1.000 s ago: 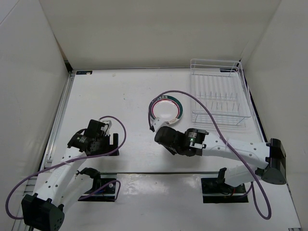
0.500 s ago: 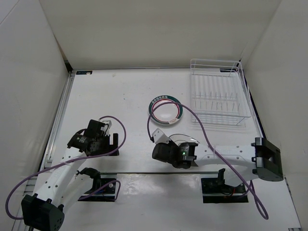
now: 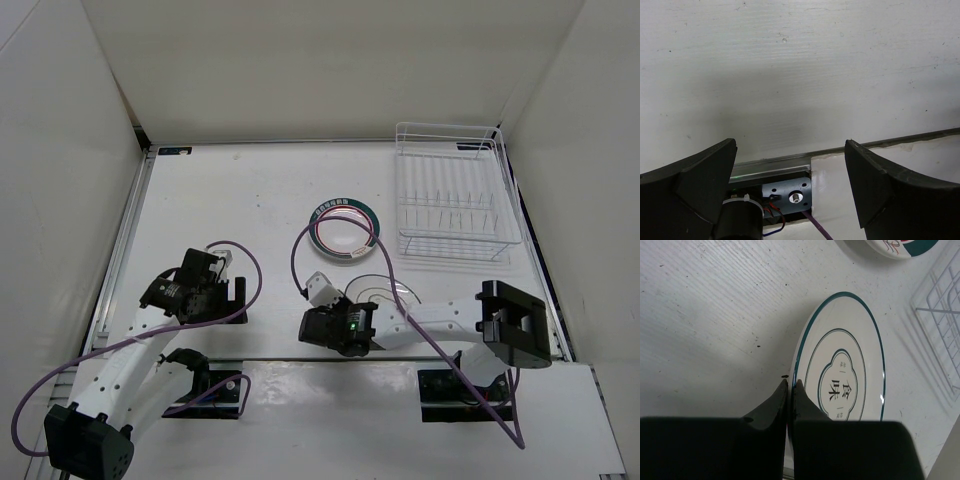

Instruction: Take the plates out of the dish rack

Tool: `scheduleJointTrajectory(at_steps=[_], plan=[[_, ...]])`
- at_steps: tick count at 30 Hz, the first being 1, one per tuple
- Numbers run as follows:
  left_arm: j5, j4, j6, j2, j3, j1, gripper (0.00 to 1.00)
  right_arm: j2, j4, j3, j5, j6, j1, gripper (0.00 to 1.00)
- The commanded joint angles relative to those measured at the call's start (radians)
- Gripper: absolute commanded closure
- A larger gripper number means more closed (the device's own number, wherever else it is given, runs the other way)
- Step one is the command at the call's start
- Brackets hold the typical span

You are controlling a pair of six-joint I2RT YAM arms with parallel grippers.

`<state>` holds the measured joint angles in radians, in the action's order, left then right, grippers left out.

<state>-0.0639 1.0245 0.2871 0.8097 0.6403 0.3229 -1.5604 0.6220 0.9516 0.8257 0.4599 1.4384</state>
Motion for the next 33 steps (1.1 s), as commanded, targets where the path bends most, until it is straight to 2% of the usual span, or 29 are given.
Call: scheduleJointTrajectory(at_steps=[1,3,4,7,13,16,18,25,27,30,33], plan=[[-0.01,-0.003,-0.003,-0.006,0.021,0.001,0.0,-0.039,-0.071,-0.024,-0.046,0.105,0.004,1.0],[-0.011,-0.001,-0.002,-0.007,0.019,-0.001,0.0,-0.065,-0.09,-0.036,-0.046,0.109,0.004,0.97],[-0.011,0.002,-0.005,-0.012,0.021,-0.001,0.0,-0.072,-0.099,-0.04,-0.037,0.112,0.005,0.86],[-0.01,-0.001,-0.002,-0.021,0.016,-0.001,0.0,-0.11,-0.12,-0.039,-0.014,0.118,0.008,0.77],[-0.005,0.002,-0.002,-0.024,0.016,-0.001,0.0,-0.158,-0.177,-0.033,-0.02,0.12,0.011,0.76],[-0.002,0.0,0.0,-0.023,0.016,-0.001,0.0,-0.17,-0.182,-0.028,-0.042,0.122,0.013,0.69],[-0.002,0.005,0.0,-0.015,0.018,-0.001,0.0,-0.165,-0.191,-0.028,-0.053,0.118,0.013,0.6],[0.006,0.008,0.003,-0.026,0.019,-0.001,0.0,-0.078,-0.148,-0.002,-0.046,0.089,0.013,0.3],[0.016,0.006,0.003,-0.038,0.021,-0.001,0.0,-0.047,-0.11,0.028,-0.03,0.056,0.011,0.18],[0.022,0.009,0.006,-0.047,0.019,0.001,0.0,0.021,0.004,0.119,0.022,-0.015,0.008,0.1],[0.029,0.009,0.009,-0.058,0.018,0.002,0.0,0.118,0.036,0.191,-0.041,-0.127,0.005,0.1]])
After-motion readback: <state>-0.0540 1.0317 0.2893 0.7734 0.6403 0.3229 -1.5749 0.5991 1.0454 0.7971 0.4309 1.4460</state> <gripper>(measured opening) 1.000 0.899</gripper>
